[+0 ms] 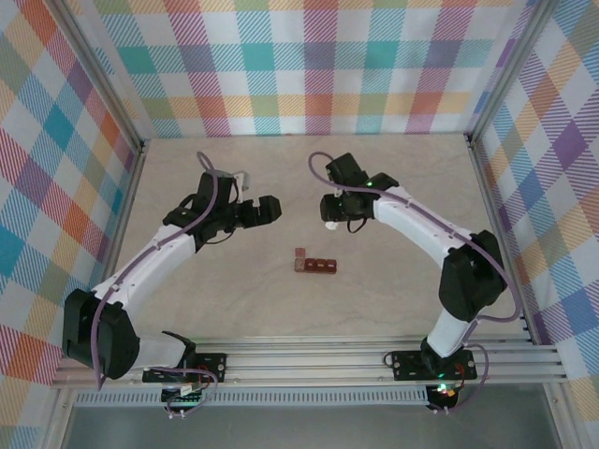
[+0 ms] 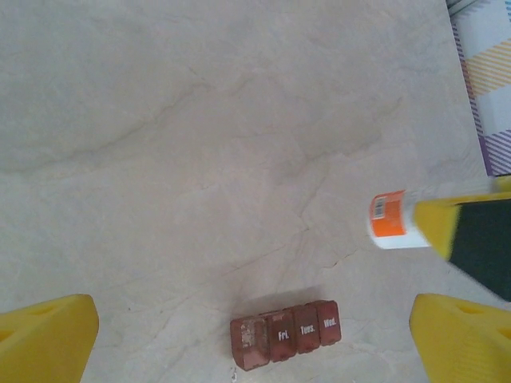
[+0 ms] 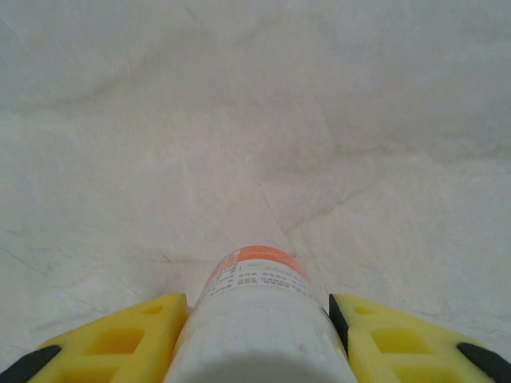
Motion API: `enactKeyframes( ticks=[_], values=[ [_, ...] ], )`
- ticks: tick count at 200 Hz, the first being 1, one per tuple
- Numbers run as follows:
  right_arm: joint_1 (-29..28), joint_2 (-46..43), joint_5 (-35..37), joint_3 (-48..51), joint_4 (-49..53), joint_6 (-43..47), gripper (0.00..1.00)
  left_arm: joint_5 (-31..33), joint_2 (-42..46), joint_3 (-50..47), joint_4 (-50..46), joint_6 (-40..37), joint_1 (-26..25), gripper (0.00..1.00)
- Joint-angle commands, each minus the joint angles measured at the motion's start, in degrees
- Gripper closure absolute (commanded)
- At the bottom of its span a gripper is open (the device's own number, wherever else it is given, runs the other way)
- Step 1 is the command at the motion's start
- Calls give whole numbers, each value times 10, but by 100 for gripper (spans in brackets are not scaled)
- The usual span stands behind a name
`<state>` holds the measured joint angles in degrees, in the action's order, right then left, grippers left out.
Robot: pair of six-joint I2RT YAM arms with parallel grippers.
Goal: Sort the pills into containers
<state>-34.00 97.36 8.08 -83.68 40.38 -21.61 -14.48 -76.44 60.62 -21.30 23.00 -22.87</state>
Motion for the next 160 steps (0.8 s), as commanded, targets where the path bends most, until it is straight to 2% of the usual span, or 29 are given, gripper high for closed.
enactKeyframes(
  ticks=[1,28,70,121,160],
  values=[
    [15,-19,-39,-30,19,2,66,-15,-22,32,-12,-29,-8,0],
    [39,-28,-79,-52,29,8,65,-84,-73,74,2,-64,-9,0],
    [76,-38,-166,-71,43,26,64,-129,-119,84,48,-160,-12,1],
    [119,-30,-279,-73,68,54,64,-182,-144,66,115,-267,-24,5],
    [126,-19,-328,-76,79,66,64,-213,-137,19,206,-294,-47,6]
  ],
)
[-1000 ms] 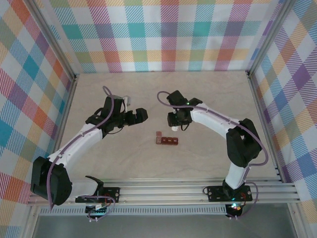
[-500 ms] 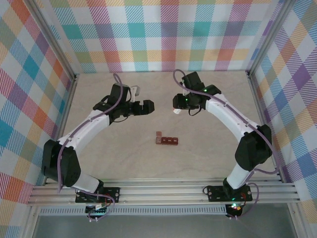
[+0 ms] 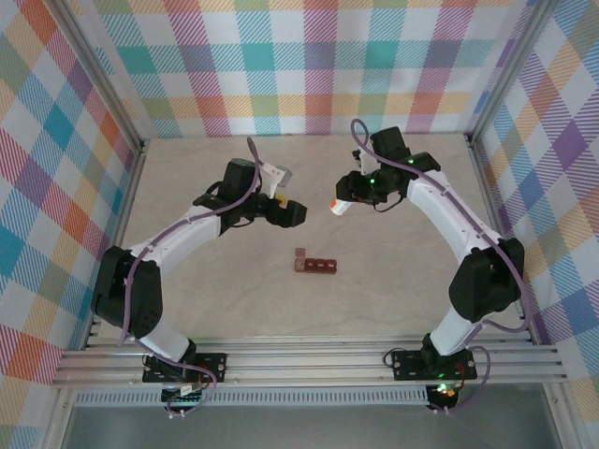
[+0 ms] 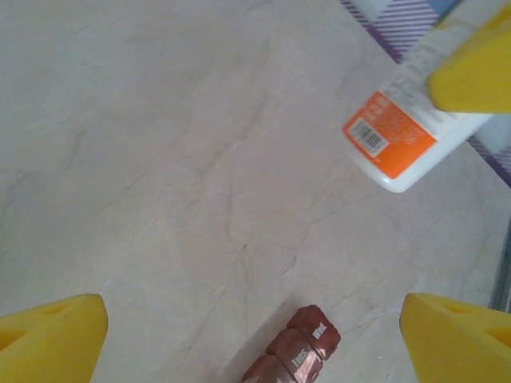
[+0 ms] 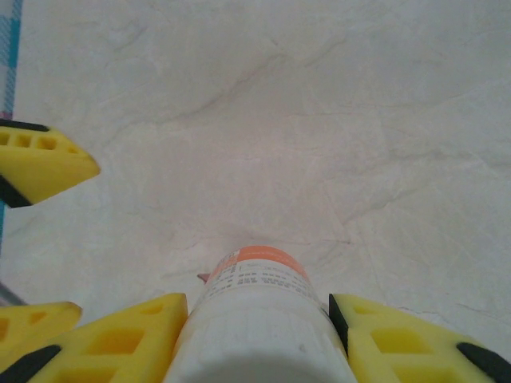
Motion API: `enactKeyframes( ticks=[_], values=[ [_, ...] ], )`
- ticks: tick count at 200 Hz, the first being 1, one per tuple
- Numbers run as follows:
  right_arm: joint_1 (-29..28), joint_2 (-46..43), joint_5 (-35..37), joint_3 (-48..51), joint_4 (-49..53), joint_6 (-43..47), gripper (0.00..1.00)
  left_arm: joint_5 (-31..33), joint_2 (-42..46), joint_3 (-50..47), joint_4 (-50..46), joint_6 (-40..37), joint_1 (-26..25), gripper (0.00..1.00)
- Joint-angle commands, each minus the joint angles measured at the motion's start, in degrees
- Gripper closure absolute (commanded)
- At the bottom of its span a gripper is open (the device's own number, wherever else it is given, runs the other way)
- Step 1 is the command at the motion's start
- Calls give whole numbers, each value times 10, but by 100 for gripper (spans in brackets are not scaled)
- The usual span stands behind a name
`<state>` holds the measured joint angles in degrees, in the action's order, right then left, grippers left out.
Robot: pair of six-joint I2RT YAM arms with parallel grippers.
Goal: Sort the pills into containers
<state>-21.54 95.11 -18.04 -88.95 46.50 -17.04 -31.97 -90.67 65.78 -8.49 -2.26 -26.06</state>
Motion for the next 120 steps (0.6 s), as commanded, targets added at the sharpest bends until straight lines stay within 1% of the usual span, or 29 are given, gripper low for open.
enactKeyframes(
  ticks=[1,17,37,67,89,120],
  values=[
    [1,4,-68,-23,18,21,64,-38,6,-34,80,-41,-16,6],
    [1,12,-85,-29,22,24,64,-39,13,-52,105,-46,-27,7],
    [1,22,-101,-38,28,27,64,-40,15,-58,104,-59,-37,7],
    [1,35,-130,-47,21,19,63,-49,19,-53,96,-66,-46,11],
    [1,40,-147,-47,15,11,64,-54,20,-45,90,-65,-48,15],
    [1,39,-174,-34,1,0,64,-58,27,-42,95,-60,-49,16]
  ],
)
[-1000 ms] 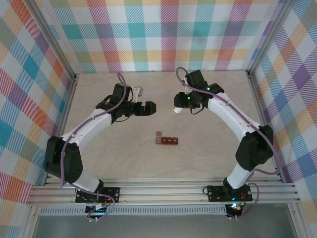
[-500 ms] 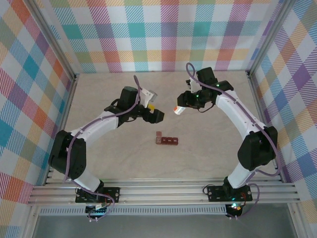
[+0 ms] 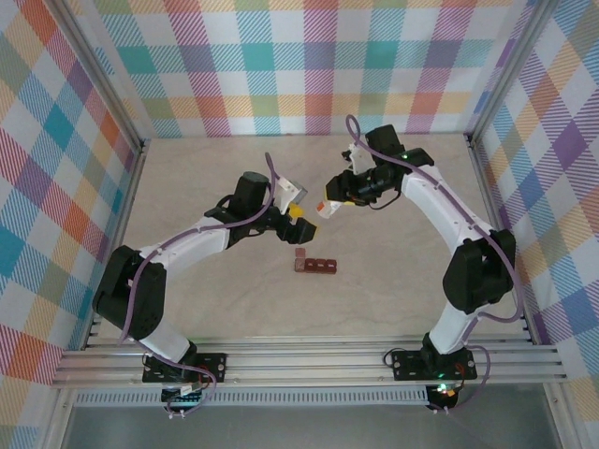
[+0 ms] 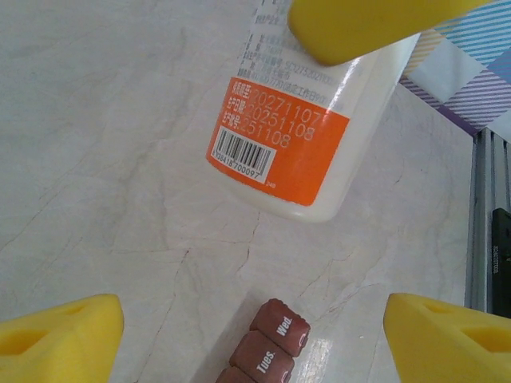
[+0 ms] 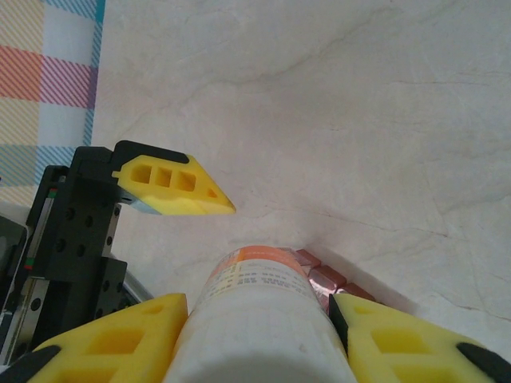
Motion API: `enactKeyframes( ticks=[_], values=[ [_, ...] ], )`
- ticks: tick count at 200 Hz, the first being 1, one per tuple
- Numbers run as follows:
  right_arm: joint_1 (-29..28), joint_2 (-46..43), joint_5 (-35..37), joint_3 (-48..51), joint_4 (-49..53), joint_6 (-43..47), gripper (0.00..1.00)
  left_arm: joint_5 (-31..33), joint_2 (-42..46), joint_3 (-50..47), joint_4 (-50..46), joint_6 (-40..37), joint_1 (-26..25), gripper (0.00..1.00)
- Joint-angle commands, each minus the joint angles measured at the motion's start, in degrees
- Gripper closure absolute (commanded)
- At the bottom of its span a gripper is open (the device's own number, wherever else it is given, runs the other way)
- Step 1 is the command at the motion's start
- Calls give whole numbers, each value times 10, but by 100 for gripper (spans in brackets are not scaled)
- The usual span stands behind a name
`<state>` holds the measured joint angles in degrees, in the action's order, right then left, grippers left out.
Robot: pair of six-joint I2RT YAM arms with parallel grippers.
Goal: Sort the pills into containers
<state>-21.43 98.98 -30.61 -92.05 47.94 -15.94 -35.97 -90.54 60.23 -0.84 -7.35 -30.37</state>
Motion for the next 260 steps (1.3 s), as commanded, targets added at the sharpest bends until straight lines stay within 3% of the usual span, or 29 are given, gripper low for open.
enactKeyframes(
  ticks=[1,81,203,260],
  values=[
    [0,0,-50,-2,-13,-11,64,-18,26,13,19,-8,-6,16],
    [-16,-1,-94,29,-36,-25,64,-21,27,22,19,-6,-7,21],
    [-51,15,-102,23,-46,-34,65,-39,16,39,-8,-13,-13,32],
    [-51,17,-101,17,-45,-35,65,-49,6,47,-32,-24,-19,32]
  ],
)
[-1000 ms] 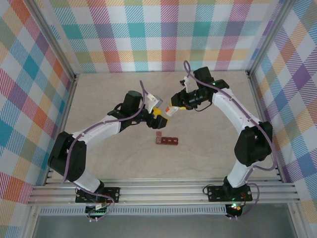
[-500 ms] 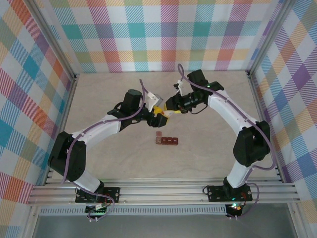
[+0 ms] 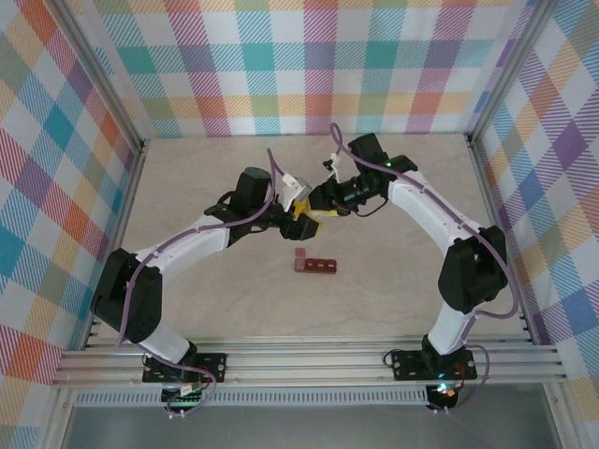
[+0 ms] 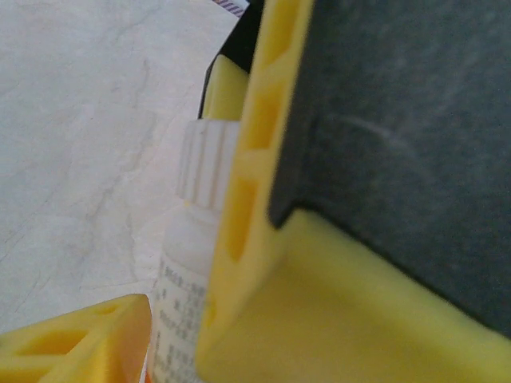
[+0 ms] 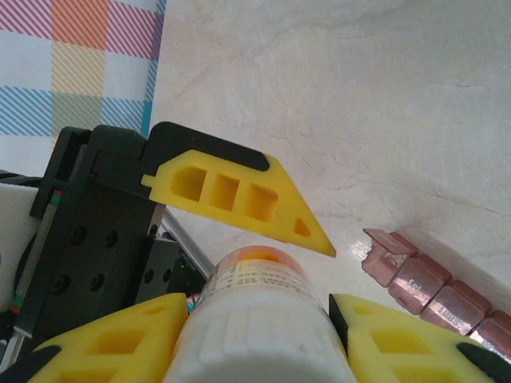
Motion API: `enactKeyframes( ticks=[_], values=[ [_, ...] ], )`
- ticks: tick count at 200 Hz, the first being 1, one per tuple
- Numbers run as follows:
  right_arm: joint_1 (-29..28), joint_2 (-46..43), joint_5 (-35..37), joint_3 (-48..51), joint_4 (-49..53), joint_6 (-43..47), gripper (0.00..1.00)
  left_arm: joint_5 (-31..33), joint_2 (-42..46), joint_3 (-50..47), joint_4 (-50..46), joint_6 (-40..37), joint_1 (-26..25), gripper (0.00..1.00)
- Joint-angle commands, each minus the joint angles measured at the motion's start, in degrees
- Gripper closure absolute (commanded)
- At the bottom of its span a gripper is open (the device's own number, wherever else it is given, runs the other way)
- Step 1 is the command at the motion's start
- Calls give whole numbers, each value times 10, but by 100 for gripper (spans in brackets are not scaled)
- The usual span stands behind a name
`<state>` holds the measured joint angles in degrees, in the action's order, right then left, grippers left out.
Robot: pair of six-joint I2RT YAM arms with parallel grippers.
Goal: Sort the pills into containers
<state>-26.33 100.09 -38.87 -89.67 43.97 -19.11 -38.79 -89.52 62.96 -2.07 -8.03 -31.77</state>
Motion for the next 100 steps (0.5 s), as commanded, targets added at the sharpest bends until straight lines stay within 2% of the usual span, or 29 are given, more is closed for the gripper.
enactKeyframes(
  ticks=[1,83,100],
  values=[
    [-2,5,-18,-7,-5,-4,65,-20,-5,20,-20,-18,-5,32],
    [-2,1,-17,0,-7,-5,65,-21,-10,30,-40,-24,-7,52],
    [-2,0,-18,1,-9,-7,64,-22,-11,31,-42,-24,-7,52]
  ],
)
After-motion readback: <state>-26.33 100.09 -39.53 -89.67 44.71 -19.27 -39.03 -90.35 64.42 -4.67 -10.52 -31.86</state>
